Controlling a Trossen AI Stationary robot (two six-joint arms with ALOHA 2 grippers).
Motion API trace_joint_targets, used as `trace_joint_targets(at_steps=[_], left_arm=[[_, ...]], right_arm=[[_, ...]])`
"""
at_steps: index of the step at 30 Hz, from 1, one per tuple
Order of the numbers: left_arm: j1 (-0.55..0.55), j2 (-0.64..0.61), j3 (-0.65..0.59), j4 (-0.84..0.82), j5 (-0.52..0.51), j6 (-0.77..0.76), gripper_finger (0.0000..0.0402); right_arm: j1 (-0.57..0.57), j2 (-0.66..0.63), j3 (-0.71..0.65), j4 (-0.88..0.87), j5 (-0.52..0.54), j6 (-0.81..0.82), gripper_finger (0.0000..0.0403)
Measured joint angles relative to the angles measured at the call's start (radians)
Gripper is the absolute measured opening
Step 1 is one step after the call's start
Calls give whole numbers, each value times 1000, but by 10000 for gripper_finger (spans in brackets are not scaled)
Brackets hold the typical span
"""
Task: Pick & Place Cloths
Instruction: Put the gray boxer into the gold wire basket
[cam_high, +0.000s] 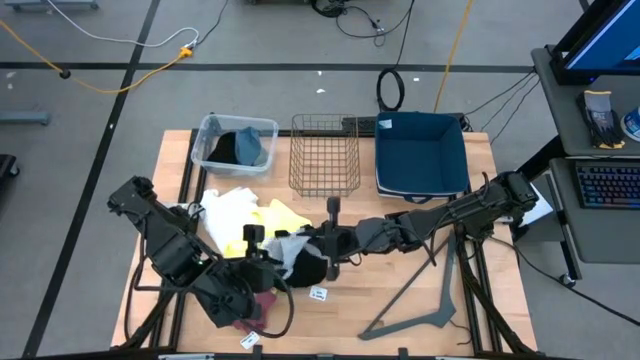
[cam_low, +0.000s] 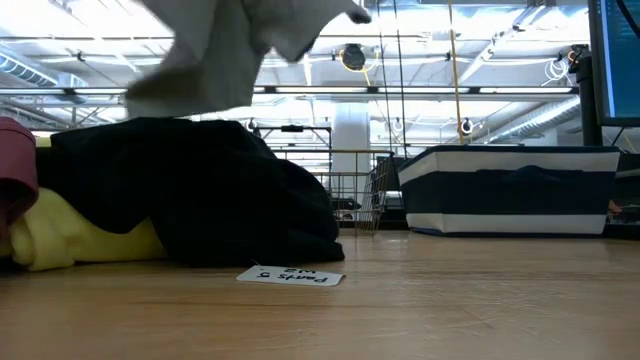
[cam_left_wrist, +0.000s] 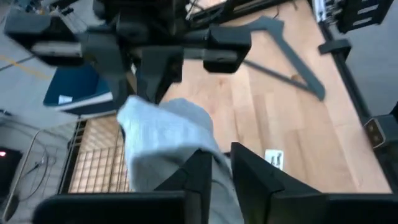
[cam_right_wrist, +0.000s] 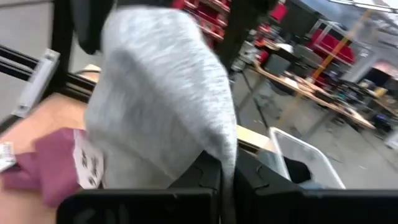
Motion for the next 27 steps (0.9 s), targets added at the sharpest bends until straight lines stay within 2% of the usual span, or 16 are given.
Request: trace_joint_targets(at_steps=[8, 13, 17, 27], left_arm=[[-7, -24, 0, -155, -26, -120, 114], [-27, -29, 1, -277, -44, -252, 120], [-52, -28, 1, -403, -78, -426, 120], [-120, -28, -129, -405, -80, -582, 120]], right_arm=[[-24, 0, 0, -8, 22, 0, 1], [-38, -7, 0, -1, 129, -39, 0], [-58, -15, 0, 31, 192, -106, 0], [-129, -51, 0, 221, 222, -342, 0]])
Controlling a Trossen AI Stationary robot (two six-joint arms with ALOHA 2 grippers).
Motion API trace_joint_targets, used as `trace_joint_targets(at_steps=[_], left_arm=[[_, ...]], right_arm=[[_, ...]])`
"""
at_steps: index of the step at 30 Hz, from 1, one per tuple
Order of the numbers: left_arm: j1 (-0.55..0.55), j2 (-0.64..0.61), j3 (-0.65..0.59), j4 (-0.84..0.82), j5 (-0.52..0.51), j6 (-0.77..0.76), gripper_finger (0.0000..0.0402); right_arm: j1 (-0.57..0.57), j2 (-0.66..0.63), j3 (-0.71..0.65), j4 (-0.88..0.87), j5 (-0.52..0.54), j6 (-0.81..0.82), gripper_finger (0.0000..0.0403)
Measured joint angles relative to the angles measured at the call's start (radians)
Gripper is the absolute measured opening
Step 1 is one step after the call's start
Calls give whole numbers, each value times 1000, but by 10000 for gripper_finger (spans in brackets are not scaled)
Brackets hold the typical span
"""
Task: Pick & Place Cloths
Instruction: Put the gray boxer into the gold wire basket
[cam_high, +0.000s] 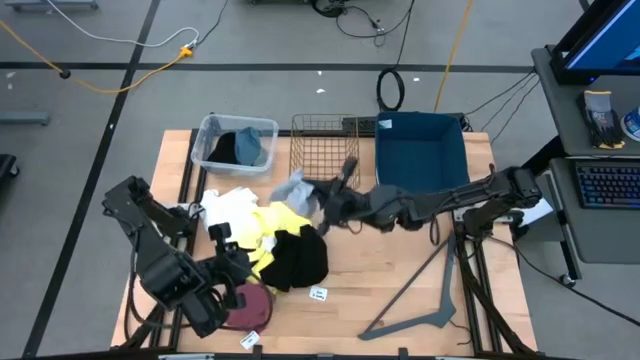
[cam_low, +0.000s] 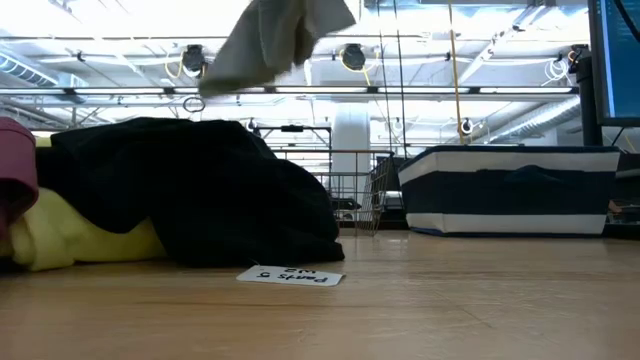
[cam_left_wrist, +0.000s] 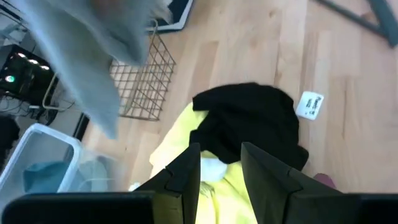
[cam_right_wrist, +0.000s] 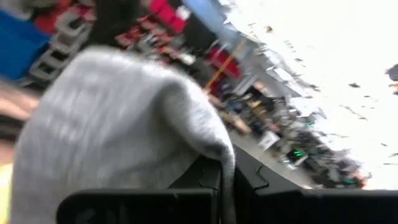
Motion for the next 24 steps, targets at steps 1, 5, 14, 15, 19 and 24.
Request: trace_joint_targets(at_steps=[1, 5, 14, 15, 19, 24], left_arm=[[-6, 0, -21, 1, -1, -13, 120], [-24, 0, -107, -1, -18, -80, 120], [-42, 0, -236, 2, -25, -184, 120], [-42, 0, -244, 1, -26, -190, 120], [-42, 0, -264, 2, -30, -208, 120], [-42, 0, -278, 4, -60, -209, 120]], right_arm=[[-12, -3, 1, 22, 3, -17, 0], [-64, -27, 0, 57, 46, -76, 0], [-249, -51, 0, 53, 54, -24, 0], [-271, -51, 0, 47, 54, -8, 0], [-361, -50, 0, -12, 48, 83, 0], [-466, -49, 0, -160, -26, 227, 0]])
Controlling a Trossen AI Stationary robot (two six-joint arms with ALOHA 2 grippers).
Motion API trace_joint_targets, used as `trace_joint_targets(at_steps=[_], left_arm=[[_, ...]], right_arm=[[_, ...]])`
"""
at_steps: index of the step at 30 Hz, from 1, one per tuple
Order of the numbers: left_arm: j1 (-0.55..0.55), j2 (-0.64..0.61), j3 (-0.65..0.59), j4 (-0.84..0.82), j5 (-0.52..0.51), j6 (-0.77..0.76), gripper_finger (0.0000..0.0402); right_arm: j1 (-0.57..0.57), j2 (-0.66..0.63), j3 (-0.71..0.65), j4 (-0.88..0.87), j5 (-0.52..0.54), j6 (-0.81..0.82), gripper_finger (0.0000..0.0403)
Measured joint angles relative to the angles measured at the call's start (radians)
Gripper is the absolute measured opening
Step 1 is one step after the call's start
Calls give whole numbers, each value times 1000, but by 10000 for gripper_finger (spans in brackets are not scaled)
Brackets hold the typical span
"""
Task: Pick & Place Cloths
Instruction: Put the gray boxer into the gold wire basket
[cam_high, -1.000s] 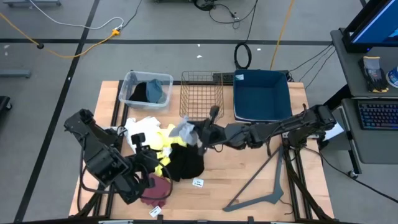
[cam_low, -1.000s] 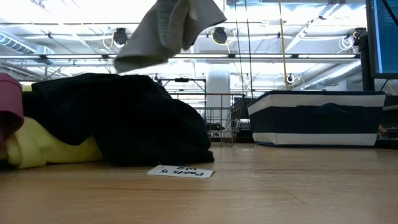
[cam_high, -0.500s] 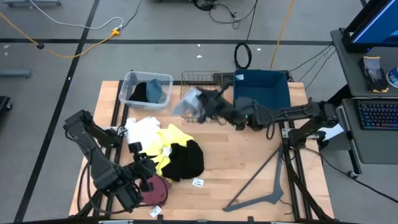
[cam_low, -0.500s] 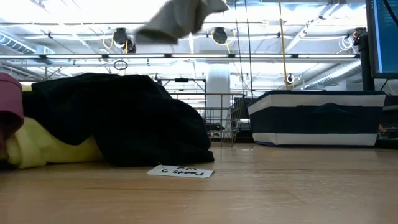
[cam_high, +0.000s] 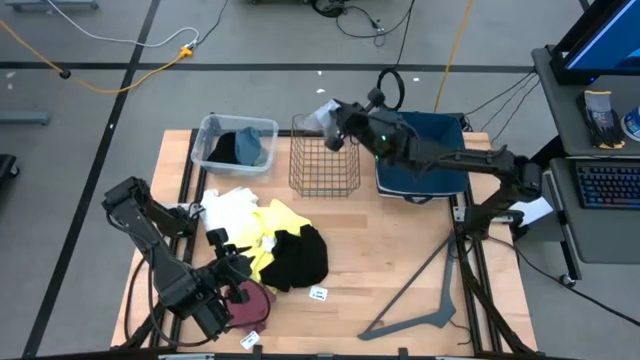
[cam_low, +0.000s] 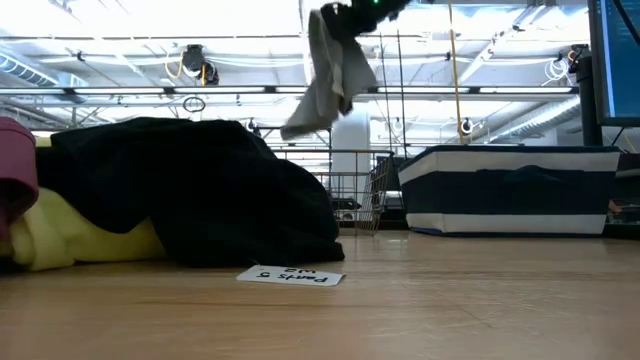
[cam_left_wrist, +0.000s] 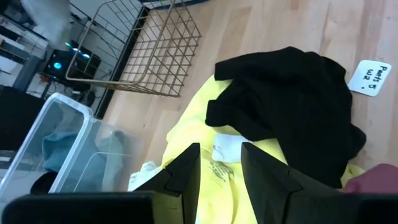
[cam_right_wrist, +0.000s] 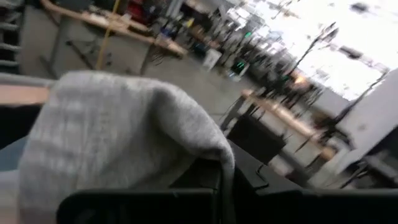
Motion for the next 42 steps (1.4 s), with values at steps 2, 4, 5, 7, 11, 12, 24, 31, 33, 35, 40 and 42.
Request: trace_joint_targets(at_steps=[2, 4, 5, 7, 11, 12, 24, 31, 33, 35, 40, 42], left_arm=[[0, 0, -1, 0, -3, -3, 120], [0, 0, -1, 0, -14, -16, 120], [0, 0, -1, 0, -19, -19, 120], [1, 0, -1, 0, -25, -21, 120], [1, 0, -1, 0, -27, -31, 120], [1, 0, -1, 1, -27, -37, 120], [1, 1, -1, 1, -27, -67, 120], [1, 1, -1, 2, -26, -73, 120], [1, 1, -1, 3, -27, -73, 120], [1, 1, -1, 6, -27, -74, 120], [1, 1, -1, 9, -27, -74, 120], [1, 1, -1, 9, -27, -74, 120]], right_arm=[[-37, 0, 0, -44, -54, 59, 0], [-67, 0, 0, -72, -97, 107, 0], [-82, 7, 0, -80, -115, 126, 0], [-101, 24, 1, -80, -151, 150, 0], [-118, 64, 1, -84, -188, 164, 0], [-120, 77, 1, -85, -193, 163, 0], [-120, 245, 0, -143, -193, 145, 0], [-119, 326, 0, -138, -217, 145, 0], [-119, 347, 0, -142, -218, 152, 0], [-119, 363, 0, -147, -218, 161, 0], [-119, 394, 0, -154, -219, 165, 0], [-119, 394, 0, -165, -224, 165, 1]])
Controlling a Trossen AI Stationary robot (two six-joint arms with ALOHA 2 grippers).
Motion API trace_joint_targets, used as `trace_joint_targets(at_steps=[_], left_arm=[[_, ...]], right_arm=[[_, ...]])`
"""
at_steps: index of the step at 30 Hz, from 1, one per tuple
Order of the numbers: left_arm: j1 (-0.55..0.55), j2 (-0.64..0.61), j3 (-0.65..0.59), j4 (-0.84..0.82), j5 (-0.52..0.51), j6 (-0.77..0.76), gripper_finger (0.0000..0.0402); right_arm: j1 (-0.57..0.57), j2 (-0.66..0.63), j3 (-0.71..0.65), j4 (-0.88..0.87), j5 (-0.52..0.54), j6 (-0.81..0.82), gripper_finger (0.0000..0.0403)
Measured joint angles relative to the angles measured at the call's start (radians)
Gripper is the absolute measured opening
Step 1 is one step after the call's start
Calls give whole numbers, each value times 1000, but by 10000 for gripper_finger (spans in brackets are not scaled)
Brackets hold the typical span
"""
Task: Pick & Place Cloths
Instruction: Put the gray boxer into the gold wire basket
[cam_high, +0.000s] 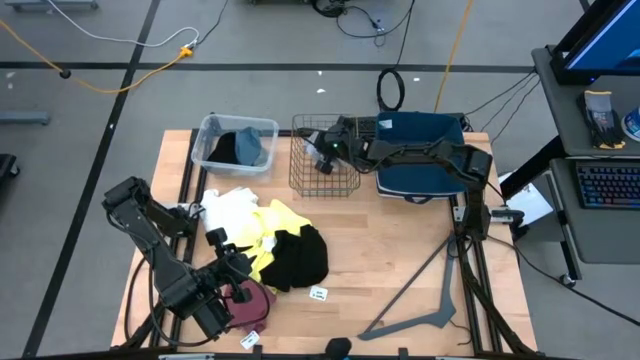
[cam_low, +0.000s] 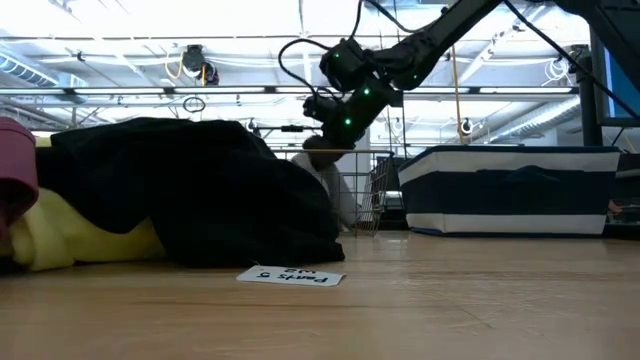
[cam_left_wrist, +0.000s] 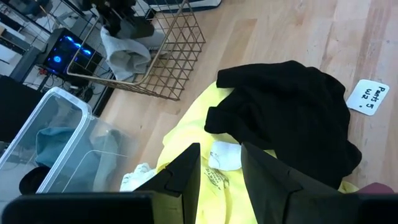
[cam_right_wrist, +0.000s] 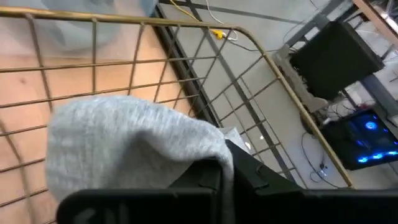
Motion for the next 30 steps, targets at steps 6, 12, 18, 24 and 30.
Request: trace_joint_targets(at_steps=[6, 12, 18, 24, 30], left_arm=[[0, 0, 0, 0, 0, 0, 120], [0, 0, 0, 11, 10, 0, 120], [0, 0, 0, 19, 11, -1, 120], [0, 0, 0, 22, 15, -52, 120], [0, 0, 0, 37, 71, -69, 120]], right_arm=[[-1, -1, 0, -45, -101, 23, 6], [-2, -2, 0, -97, -130, 53, 13], [-2, -2, 0, -102, -182, 54, 57], [-2, -2, 0, -122, -201, 56, 128], [-2, -49, 0, -150, -198, 49, 177]])
